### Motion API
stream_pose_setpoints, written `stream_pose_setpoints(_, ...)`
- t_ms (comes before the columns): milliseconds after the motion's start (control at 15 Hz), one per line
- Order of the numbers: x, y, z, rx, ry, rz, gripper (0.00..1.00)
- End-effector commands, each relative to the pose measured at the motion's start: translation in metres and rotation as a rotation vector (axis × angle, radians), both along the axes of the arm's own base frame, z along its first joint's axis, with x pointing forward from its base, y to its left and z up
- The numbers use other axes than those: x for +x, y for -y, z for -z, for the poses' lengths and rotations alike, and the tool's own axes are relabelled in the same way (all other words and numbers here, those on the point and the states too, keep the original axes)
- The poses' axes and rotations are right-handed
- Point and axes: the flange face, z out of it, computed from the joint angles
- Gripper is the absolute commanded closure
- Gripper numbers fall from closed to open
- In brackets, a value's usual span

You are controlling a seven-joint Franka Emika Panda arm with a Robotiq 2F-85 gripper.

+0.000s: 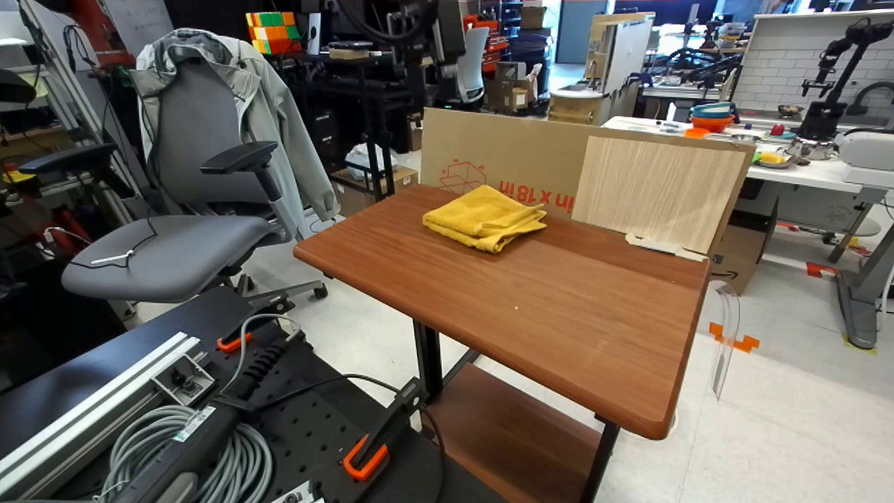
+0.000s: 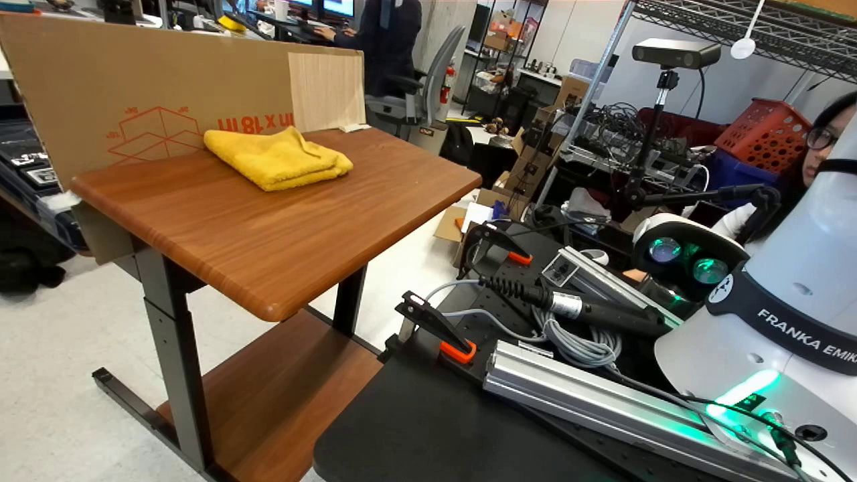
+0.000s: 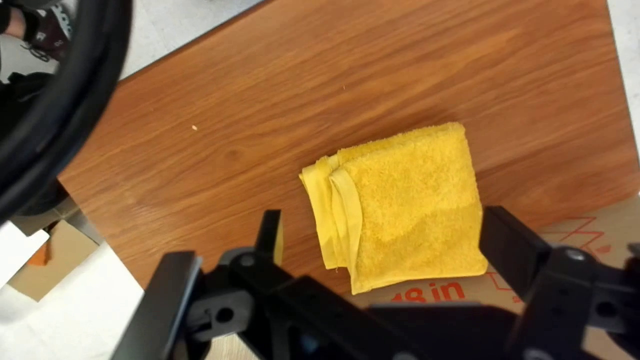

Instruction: Use the yellow towel to wipe the table

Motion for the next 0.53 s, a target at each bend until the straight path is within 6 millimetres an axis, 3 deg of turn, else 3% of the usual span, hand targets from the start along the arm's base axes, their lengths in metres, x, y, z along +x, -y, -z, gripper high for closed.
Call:
stream_pose_setpoints(0, 0.045, 0.02, 0.038, 0.005, 0.037, 0.147, 0.0)
stream_pose_setpoints(67, 0.052, 0.027, 0.049, -0.008, 0.028, 0.174, 0.0)
stream_pose_setpoints(133, 0.052, 0.029, 0.045, 0.0, 0.008, 0.169, 0.0)
stream_pose_setpoints(200, 0.037, 0.027, 0.047, 0.002, 0.002, 0.14, 0.0)
stream_pose_setpoints(467, 0.049, 0.033, 0.052, 0.0, 0.006, 0.155, 0.0)
